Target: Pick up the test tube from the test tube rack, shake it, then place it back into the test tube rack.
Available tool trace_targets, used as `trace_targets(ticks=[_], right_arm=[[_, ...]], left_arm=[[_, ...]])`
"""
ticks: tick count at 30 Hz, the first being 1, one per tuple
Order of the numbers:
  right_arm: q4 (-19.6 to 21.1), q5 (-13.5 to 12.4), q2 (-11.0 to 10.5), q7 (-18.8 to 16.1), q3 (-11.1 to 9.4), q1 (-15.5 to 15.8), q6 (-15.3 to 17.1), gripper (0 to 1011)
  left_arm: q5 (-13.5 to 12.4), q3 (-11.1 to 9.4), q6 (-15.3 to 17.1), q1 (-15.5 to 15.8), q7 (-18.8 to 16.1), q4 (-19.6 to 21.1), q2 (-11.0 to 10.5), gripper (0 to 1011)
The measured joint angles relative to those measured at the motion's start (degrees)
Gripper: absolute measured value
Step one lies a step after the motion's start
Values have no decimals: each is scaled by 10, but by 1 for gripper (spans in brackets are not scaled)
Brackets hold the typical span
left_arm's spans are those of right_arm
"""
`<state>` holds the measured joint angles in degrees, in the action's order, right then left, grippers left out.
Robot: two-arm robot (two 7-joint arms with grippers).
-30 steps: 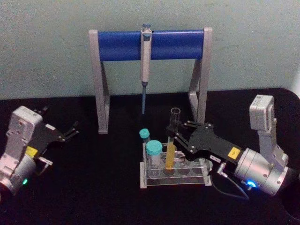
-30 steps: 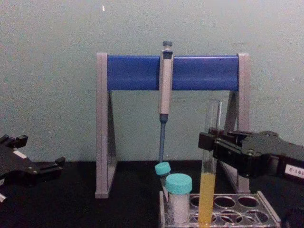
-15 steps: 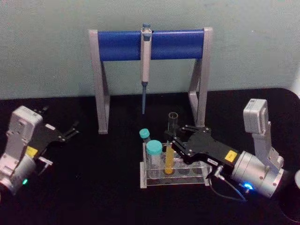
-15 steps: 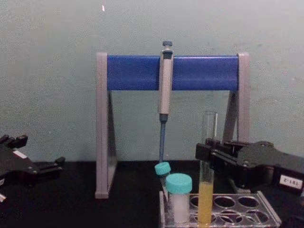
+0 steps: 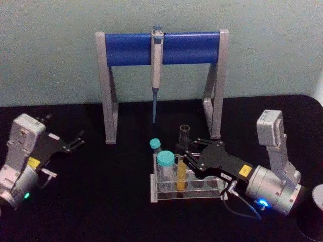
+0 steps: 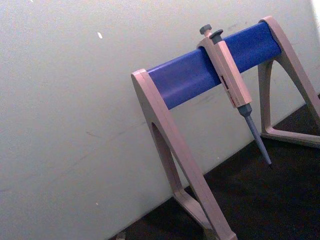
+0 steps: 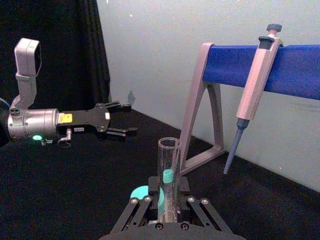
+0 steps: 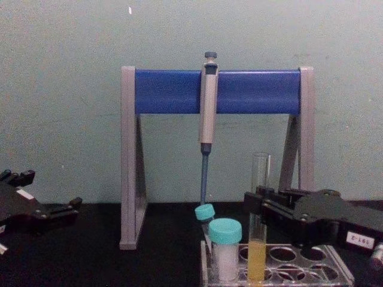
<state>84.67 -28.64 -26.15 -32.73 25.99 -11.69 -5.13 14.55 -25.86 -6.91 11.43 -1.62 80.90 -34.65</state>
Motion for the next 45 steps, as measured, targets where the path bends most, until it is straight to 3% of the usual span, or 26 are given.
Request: trace_targets(ticks=[38, 45], right_arm=[[-10, 7, 8, 7, 1, 2, 6, 234], [-10, 7, 8, 7, 1, 2, 6, 390]], left_arm=[[0, 0, 0, 0, 0, 0, 0, 1001], [0, 0, 0, 0, 0, 0, 0, 1001]])
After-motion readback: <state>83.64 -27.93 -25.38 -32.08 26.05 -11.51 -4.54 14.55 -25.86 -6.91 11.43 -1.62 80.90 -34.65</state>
